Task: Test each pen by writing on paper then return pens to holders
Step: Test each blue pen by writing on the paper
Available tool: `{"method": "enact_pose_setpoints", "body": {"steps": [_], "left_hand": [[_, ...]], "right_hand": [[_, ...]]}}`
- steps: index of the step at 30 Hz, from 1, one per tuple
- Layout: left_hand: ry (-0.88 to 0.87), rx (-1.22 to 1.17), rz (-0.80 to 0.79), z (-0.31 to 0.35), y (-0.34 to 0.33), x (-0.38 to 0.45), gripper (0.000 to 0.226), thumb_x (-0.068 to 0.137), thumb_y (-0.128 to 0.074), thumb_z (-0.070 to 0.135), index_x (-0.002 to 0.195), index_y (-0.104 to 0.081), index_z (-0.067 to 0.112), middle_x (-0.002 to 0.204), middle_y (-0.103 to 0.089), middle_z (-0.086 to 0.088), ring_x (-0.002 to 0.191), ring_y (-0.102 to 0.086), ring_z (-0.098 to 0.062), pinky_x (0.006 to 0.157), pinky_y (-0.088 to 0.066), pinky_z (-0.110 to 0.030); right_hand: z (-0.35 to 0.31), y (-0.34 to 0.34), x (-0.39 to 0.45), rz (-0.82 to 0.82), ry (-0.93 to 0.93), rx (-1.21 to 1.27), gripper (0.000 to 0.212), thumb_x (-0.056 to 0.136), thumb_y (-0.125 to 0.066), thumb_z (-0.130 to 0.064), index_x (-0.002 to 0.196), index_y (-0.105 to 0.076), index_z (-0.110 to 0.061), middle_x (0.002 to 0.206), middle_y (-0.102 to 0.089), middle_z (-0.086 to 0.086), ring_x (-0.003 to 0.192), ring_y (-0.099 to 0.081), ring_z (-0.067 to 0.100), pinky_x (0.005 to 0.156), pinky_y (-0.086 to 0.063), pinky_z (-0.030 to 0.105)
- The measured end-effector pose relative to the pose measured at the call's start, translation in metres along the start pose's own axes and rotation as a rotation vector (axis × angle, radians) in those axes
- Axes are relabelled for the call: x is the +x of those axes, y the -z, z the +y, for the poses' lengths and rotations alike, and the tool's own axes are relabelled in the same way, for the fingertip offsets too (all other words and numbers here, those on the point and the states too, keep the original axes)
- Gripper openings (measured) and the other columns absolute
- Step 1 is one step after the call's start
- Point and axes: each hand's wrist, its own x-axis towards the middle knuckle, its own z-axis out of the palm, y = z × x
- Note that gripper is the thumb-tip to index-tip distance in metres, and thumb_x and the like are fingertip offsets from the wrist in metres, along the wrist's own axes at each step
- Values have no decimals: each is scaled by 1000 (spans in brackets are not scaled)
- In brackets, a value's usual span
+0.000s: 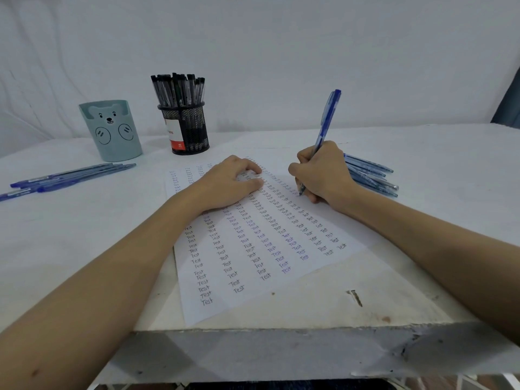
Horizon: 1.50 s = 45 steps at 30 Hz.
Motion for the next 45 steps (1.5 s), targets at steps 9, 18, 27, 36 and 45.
{"method": "enact_pose_setpoints", "body": {"steps": [9,18,27,36,45], "left_hand": [[-1,1,1,-1,0,1,31,93,-49,41,123,-51,32,120,-39,10,111,-36,-7,91,-26,-23],[4,-7,7,-1,-1,2,30,93,-50,40,121,-52,32,116,-40,9,110,-37,-8,90,-26,-23],[1,-10,1,-1,0,0,30,93,-50,40,121,-52,32,116,-40,9,111,-37,-9,91,-27,-24],[8,-12,-11,1,2,-1,32,93,-50,40,124,-51,31,128,-40,7,119,-37,-10,92,-26,-23],[5,-9,-16,2,2,-1,32,94,-49,40,124,-51,31,131,-40,6,111,-36,-6,91,-26,-22]], "right_hand": [[0,0,1,13,-14,-12,41,75,-48,7,50,-23,-14,63,-35,12,26,-30,17,33,-25,15],[-1,4,2,24,-97,143,46,83,-58,-1,51,-28,-13,56,-44,13,23,-29,9,35,-21,15],[-16,19,6,-2,-171,197,34,99,-44,-36,95,-57,-4,47,-43,4,38,-34,13,39,-27,16],[-29,36,5,-287,-364,670,5,97,-40,-16,101,-43,-14,59,-22,-3,36,-18,7,37,-15,17],[-24,41,6,-145,-120,331,23,96,-50,-20,77,-56,-10,54,-27,-1,32,-22,8,37,-19,15]]}}
